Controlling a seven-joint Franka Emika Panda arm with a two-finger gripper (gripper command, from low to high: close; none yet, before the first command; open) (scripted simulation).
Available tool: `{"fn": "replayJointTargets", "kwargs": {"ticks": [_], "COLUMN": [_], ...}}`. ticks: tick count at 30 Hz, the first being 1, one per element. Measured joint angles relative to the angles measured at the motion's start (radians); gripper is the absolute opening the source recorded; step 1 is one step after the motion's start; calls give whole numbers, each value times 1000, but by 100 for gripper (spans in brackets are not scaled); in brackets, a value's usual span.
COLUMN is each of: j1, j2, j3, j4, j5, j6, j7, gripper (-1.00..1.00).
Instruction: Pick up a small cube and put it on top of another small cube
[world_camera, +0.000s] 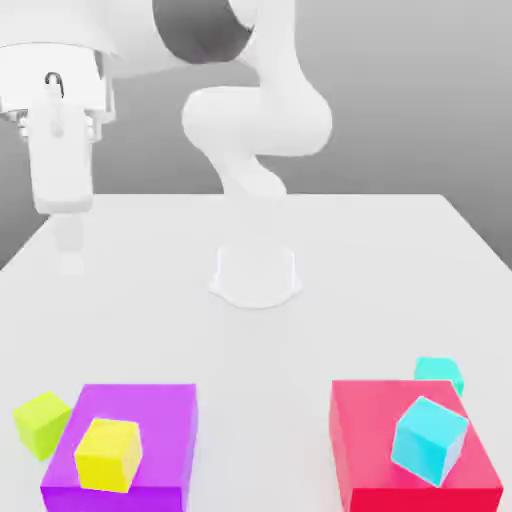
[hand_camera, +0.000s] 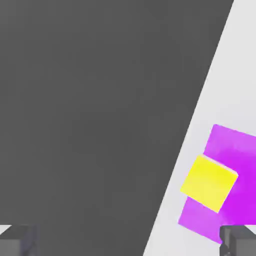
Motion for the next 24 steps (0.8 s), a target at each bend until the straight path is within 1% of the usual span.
{"fn": "replayJointTargets", "kwargs": {"ticks": [6, 11, 13, 16, 17, 24], "j1": [-74, -72, -79, -123, -136, -135], "j2": [184, 329, 397, 506, 530, 530], "j3": [-48, -142, -143, -91, -76, -77], "j4": [-36, -67, -61, -40, -35, -36], "j5": [-29, -79, -56, 2, 14, 13], "j6": [83, 155, 202, 286, 304, 306], "j7": [324, 611, 629, 595, 587, 589], "gripper": [0, 0, 0, 0, -100, -100]}}
